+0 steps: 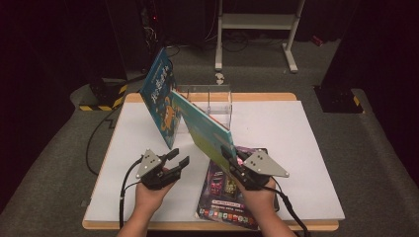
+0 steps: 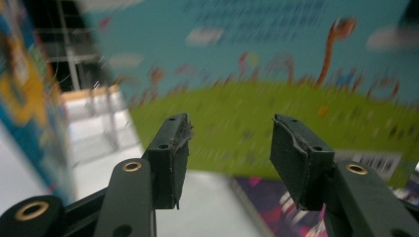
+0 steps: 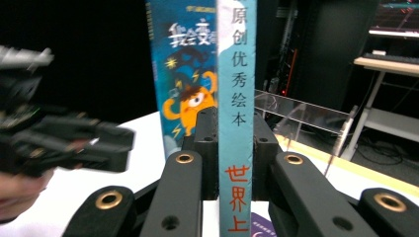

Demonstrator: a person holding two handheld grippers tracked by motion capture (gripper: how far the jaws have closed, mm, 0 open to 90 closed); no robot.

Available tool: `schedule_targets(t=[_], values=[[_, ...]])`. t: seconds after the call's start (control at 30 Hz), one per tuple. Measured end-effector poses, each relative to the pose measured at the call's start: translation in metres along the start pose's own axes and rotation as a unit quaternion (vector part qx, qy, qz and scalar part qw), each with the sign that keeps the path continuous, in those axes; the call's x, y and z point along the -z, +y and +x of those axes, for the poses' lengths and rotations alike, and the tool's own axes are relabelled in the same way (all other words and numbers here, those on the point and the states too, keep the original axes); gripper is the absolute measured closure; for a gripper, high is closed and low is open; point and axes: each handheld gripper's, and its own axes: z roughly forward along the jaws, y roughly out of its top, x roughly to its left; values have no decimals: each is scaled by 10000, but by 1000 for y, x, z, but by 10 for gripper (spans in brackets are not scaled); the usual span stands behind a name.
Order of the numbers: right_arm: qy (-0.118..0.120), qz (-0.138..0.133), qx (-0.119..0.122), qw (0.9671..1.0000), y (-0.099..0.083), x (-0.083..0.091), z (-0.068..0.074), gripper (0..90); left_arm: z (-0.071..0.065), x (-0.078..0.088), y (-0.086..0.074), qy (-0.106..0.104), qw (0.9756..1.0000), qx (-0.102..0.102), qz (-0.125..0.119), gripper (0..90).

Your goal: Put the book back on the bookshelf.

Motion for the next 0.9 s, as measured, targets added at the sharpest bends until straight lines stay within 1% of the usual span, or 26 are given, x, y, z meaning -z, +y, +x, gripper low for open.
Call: schedule_targets(t=[0.07,0.1,0.23,0.3,0.37,0.4,0.43,0.47,0.5,0.53,0.57,0.63,0.67,0.73,0.8,0.87,0.9], values=[[-12,15,157,9999,-1,0,8,791,-6,-5,11,-2,10000,-34,-87,493],[2,26,189,9998,-1,0,12,787,-8,-7,16,-5,9999,-47,-141,497],[52,30,209,9998,-3,1,20,775,-15,-16,30,24,9996,-62,-279,503],[78,60,252,9996,-4,1,26,769,-15,-18,32,48,9996,-44,-283,503],[77,55,201,9998,-4,2,25,763,-15,-19,31,26,9995,21,-309,504],[127,60,144,9998,-4,2,24,752,-14,-19,30,31,9995,29,-303,504],[256,86,85,9996,-4,3,21,731,-14,-18,30,39,9995,35,-308,502],[430,93,28,9990,-4,4,19,686,-14,-18,29,40,9995,51,-317,500],[634,92,-33,9979,-4,5,15,634,-12,-17,29,33,9995,79,-301,496],[898,134,-156,9957,-5,10,9,610,-12,-17,29,45,9995,95,-299,495],[984,168,-221,9948,-7,13,5,609,-11,-17,29,40,9996,97,-279,495],[1221,217,-381,9916,-14,22,-4,651,-11,-17,29,46,9996,93,-281,493],[1269,276,-394,9907,-17,25,-7,677,-11,-17,29,44,9995,99,-285,494],[1273,361,-373,9905,-24,28,-10,686,-11,-19,29,24,9995,134,-291,494],[1367,368,-471,9888,-25,28,-11,684,-10,-20,30,15,9994,170,-301,493],[1584,364,-488,9855,-24,26,-7,679,-10,-21,31,31,9995,137,-267,494],[1713,381,-476,9833,-23,24,-4,673,-10,-21,31,39,9995,140,-263,497]])
